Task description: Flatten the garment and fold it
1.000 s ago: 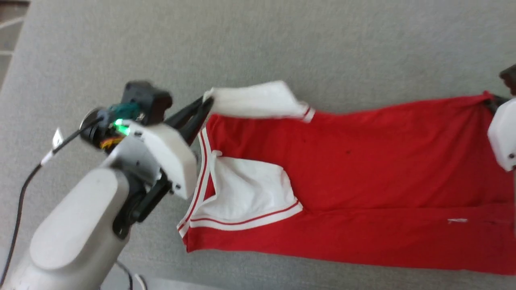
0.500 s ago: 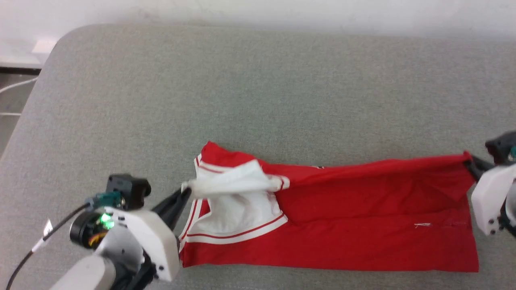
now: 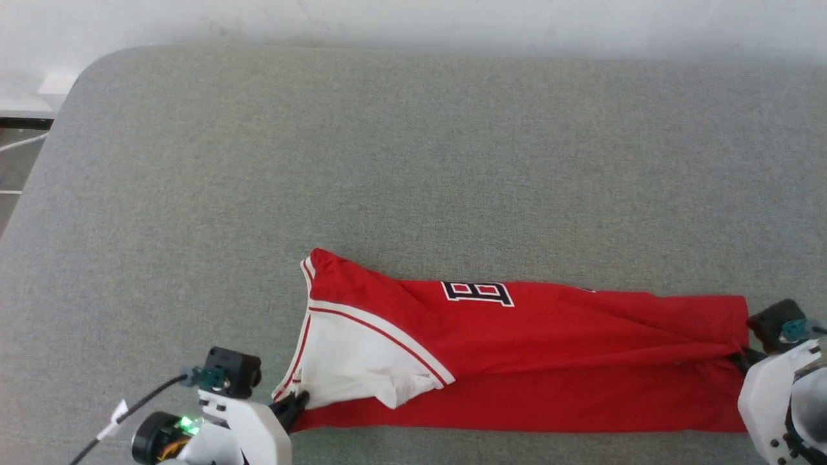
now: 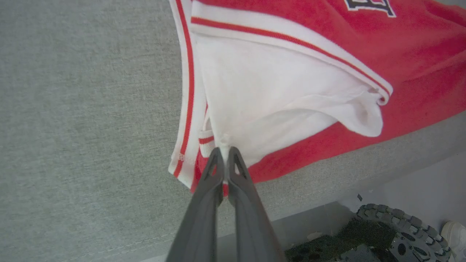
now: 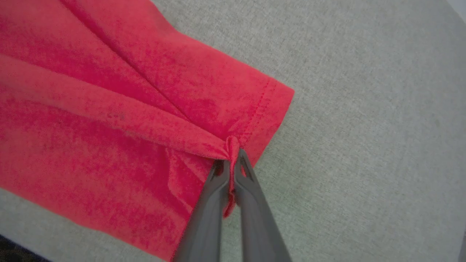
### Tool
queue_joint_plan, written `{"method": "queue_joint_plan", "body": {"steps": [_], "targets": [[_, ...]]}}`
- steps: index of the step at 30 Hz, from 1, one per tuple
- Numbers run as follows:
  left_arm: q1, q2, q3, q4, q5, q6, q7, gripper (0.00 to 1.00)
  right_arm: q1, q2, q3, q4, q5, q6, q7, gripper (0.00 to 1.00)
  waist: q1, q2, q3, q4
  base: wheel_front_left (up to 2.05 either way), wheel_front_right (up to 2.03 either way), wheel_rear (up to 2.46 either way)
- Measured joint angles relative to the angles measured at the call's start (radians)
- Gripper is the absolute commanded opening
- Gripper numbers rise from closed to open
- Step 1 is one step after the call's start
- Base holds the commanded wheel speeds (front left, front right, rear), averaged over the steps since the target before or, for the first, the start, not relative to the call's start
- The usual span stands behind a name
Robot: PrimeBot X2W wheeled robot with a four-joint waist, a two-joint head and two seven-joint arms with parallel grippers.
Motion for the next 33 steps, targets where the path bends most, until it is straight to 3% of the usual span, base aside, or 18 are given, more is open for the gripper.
{"method": "queue_joint_plan", "body": {"steps": [1,2,3,4,5,6,12,19,25,28,30,33], "targets": [[-0.001,-0.01,-0.006,0.02,0.0,-0.004,-0.003,0.0,0.002,-0.001,0.009,0.0,-0.006,0.0,0.001,0.0,0.0,0.0,0.0,-0.001,0.0,0.0,0.0],[-0.003,-0.019,-0.011,0.041,0.001,-0.011,-0.011,0.0,0.002,-0.003,0.018,0.0,-0.017,0.0,0.01,0.27,0.0,0.0,0.001,-0.001,0.0,0.0,0.0],[-0.008,-0.026,-0.017,0.062,0.004,-0.018,-0.016,0.0,0.002,-0.002,0.019,0.0,-0.022,0.0,0.017,1.0,0.0,0.0,0.0,-0.003,0.0,0.0,0.0],[-0.013,-0.03,-0.023,0.082,0.012,-0.026,-0.027,0.01,0.002,0.0,0.02,-0.001,-0.022,0.0,0.018,1.0,0.0001,0.0,-0.001,-0.004,0.0,0.0,0.0],[-0.019,-0.035,-0.025,0.101,0.021,-0.029,-0.04,0.75,0.002,0.003,0.022,-0.003,-0.017,0.0,0.018,1.0,0.0001,0.0,-0.002,-0.006,0.0,0.0,0.0],[-0.024,-0.04,-0.026,0.117,0.026,-0.034,-0.051,1.0,0.002,0.009,0.021,-0.007,-0.006,0.0,0.019,1.0,0.0001,0.0,-0.005,-0.007,0.0,0.0,0.0],[-0.03,-0.081,0.0,0.156,0.021,-0.044,-0.151,1.0,0.003,0.0,0.01,-0.077,0.04,0.0,0.042,1.0,0.0001,0.0,-0.036,-0.015,0.0,0.0,0.0],[-0.03,-0.122,0.08,0.128,0.012,-0.014,-0.312,1.0,0.023,0.029,-0.115,-0.223,0.102,0.0,0.144,1.0,0.0,0.0,-0.092,-0.023,0.0,0.0,0.0],[-0.004,-0.177,0.154,0.12,0.014,0.028,-0.504,1.0,0.087,0.153,-0.284,-0.29,0.021,0.0,0.212,1.0,-0.0001,0.0,-0.117,-0.026,0.0,0.0,0.0],[0.015,-0.219,0.205,0.107,0.035,0.053,-0.548,1.0,0.116,0.253,-0.359,-0.292,-0.025,0.0,0.22,1.0,0.0,0.0,-0.111,-0.024,0.0,0.0,0.0],[0.025,-0.247,0.251,0.089,0.076,0.063,-0.556,1.0,0.124,0.313,-0.396,-0.286,-0.056,0.0,0.219,1.0,0.0,0.0,-0.104,-0.023,0.0,0.0,0.0],[0.038,-0.288,0.33,0.041,0.221,0.072,-0.557,1.0,0.131,0.389,-0.458,-0.259,-0.096,0.0,0.218,1.0,0.0,0.0,-0.091,-0.017,0.0,0.0,0.0]]}}
